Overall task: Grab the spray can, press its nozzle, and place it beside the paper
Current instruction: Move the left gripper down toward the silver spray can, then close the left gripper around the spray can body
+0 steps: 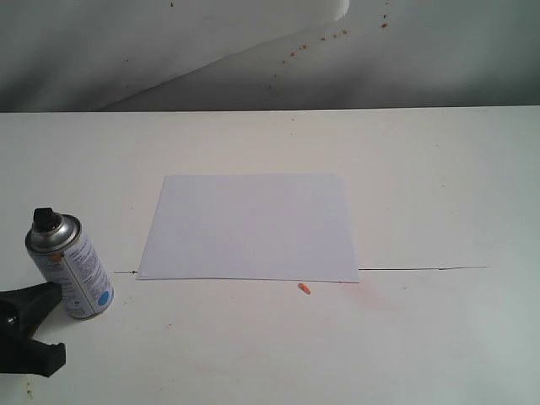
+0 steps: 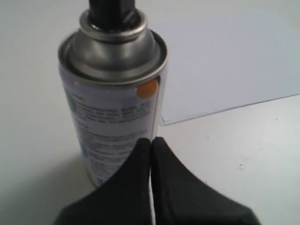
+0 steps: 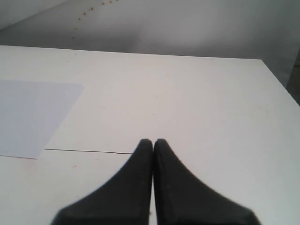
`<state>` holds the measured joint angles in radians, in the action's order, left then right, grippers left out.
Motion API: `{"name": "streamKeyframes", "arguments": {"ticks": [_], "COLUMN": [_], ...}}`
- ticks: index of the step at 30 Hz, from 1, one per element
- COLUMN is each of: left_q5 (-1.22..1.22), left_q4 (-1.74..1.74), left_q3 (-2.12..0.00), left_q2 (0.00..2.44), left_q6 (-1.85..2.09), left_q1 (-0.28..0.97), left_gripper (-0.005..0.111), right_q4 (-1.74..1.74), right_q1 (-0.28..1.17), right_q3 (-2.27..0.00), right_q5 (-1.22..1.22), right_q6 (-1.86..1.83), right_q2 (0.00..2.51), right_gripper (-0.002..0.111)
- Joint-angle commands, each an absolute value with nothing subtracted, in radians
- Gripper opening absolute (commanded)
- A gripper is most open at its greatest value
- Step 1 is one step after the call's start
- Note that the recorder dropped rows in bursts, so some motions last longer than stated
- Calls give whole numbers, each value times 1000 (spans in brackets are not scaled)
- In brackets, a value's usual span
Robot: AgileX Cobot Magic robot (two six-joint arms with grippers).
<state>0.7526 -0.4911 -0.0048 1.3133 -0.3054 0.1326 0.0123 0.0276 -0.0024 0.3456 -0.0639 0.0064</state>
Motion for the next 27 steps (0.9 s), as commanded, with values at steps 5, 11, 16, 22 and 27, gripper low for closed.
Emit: {"name": "streamKeyframes", "arguments": {"ticks": [5, 11, 16, 22, 27], "left_q5": [765, 760, 758, 762, 768], "left_q4": [-558, -526, -465, -401, -397], "left_q3": [0, 0, 0, 0, 0], "left_q2": [1317, 1317, 1317, 1317, 1380], "left_q6": [-472, -541, -373, -305, -305], "left_q1": [139, 139, 139, 139, 139], "left_gripper": [34, 95, 95, 95, 95], "right_q4": [0, 0, 0, 0, 0], "right_q1": [20, 20, 20, 20, 20], "right_q3": [0, 0, 0, 0, 0], "right_q5": [342, 342, 342, 342, 342], "right_q6": [-67, -67, -67, -67, -67], "right_q2": [0, 0, 0, 0, 0], "right_gripper": [0, 0, 0, 0, 0]}}
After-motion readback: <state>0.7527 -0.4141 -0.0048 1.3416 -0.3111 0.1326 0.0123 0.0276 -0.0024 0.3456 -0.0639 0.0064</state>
